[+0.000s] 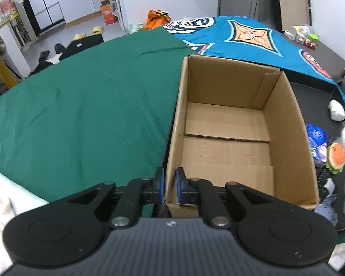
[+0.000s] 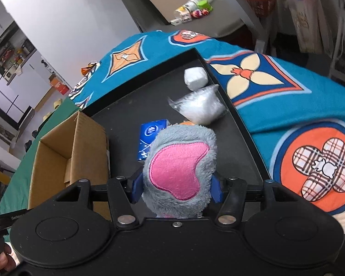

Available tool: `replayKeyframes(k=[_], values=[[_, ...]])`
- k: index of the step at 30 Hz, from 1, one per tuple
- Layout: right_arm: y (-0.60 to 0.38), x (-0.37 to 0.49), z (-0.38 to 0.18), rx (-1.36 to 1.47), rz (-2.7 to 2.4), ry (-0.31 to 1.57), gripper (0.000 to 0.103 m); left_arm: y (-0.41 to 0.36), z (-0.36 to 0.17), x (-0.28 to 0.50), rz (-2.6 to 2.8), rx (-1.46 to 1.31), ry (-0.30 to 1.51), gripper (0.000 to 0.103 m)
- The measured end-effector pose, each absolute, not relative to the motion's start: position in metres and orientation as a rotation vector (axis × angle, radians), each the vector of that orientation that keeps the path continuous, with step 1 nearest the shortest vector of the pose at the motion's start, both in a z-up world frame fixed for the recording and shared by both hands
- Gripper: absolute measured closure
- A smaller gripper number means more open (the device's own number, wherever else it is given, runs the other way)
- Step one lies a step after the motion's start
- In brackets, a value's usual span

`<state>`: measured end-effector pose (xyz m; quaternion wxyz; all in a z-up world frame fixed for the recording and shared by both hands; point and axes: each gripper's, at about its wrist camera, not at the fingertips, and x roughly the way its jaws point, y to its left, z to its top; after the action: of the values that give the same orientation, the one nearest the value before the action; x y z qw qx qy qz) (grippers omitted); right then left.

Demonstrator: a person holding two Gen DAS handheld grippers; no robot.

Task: Organize soft objects
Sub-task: 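Close the right gripper on the grey plush and lift it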

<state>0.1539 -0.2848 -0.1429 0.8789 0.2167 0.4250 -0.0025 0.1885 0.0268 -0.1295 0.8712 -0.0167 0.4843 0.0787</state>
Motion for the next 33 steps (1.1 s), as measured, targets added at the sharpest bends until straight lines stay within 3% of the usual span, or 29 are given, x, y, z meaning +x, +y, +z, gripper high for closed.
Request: replayKeyframes(k=[33], values=[[-0.163,0.168,-0.08,0.161,0.273,0.645,0.048,0.05,-0.133,0.183,0.124,-0.144,0.934,0.093]])
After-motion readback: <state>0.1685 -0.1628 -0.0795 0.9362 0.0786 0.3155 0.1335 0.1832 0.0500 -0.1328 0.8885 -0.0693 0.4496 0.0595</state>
